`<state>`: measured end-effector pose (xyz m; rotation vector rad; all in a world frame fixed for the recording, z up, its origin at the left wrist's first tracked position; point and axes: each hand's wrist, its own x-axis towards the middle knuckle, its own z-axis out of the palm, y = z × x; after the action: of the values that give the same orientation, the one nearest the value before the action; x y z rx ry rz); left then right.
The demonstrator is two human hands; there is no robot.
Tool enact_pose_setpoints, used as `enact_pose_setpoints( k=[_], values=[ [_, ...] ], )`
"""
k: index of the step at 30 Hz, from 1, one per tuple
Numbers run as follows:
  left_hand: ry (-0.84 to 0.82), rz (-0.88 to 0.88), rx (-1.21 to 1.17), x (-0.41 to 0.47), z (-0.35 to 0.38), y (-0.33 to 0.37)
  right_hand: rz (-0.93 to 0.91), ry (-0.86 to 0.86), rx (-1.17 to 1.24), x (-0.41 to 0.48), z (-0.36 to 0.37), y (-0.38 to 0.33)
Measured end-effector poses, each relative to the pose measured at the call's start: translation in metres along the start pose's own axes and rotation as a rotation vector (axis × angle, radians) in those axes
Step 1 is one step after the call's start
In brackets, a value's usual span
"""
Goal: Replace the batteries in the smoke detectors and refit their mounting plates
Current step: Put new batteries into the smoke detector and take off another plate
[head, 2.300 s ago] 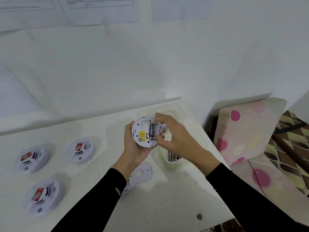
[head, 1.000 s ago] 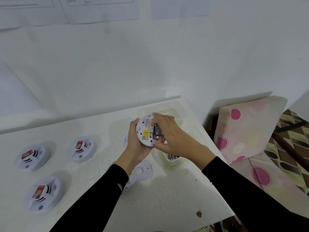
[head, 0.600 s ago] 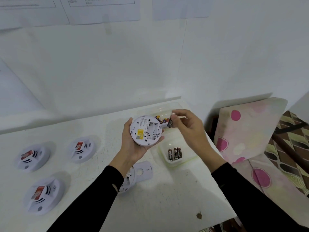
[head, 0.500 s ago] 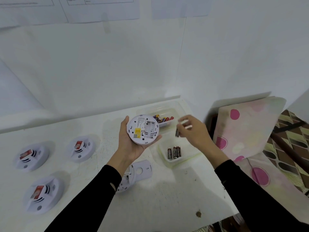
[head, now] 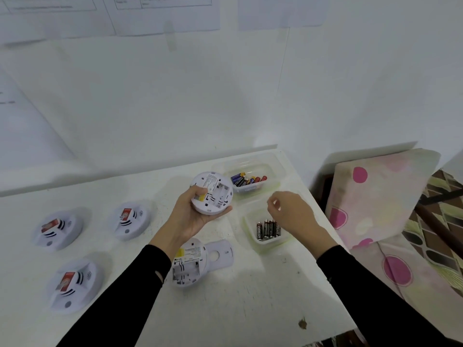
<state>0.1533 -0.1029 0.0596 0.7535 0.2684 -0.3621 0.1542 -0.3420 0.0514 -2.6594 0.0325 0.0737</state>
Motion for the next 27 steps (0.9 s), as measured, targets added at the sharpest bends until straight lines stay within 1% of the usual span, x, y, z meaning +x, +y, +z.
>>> enact_pose_setpoints(
  k=[2,3,5,8,11,14,16,20,23,27],
  values=[
    [0.059,0.042,0.085,0.001,-0.010,0.007,-0.140,0.062,0.109,0.000,-0.001,-0.020],
    [0.102,0.067,0.128,0.002,-0.016,0.011,-0.210,0.052,0.149,0.001,0.001,-0.031],
    [0.197,0.115,0.190,0.005,-0.031,0.020,-0.324,-0.027,0.160,0.005,0.006,-0.051],
    [0.280,0.169,0.316,0.004,-0.053,0.029,-0.434,-0.166,0.061,0.015,0.021,-0.074],
    [0.329,0.195,0.500,0.001,-0.066,0.032,-0.524,-0.232,-0.166,0.024,0.035,-0.091],
    [0.403,0.222,0.718,0.005,-0.074,0.031,-0.531,-0.322,-0.402,0.030,0.046,-0.099],
    [0.457,0.234,0.770,0.008,-0.077,0.030,-0.526,-0.360,-0.473,0.033,0.051,-0.100],
    [0.481,0.215,0.781,0.012,-0.080,0.026,-0.531,-0.401,-0.537,0.040,0.055,-0.099],
    [0.481,0.216,0.853,0.013,-0.082,0.024,-0.538,-0.398,-0.590,0.043,0.055,-0.100],
    [0.500,0.244,1.001,0.013,-0.082,0.025,-0.505,-0.426,-0.583,0.043,0.058,-0.099]
  ],
)
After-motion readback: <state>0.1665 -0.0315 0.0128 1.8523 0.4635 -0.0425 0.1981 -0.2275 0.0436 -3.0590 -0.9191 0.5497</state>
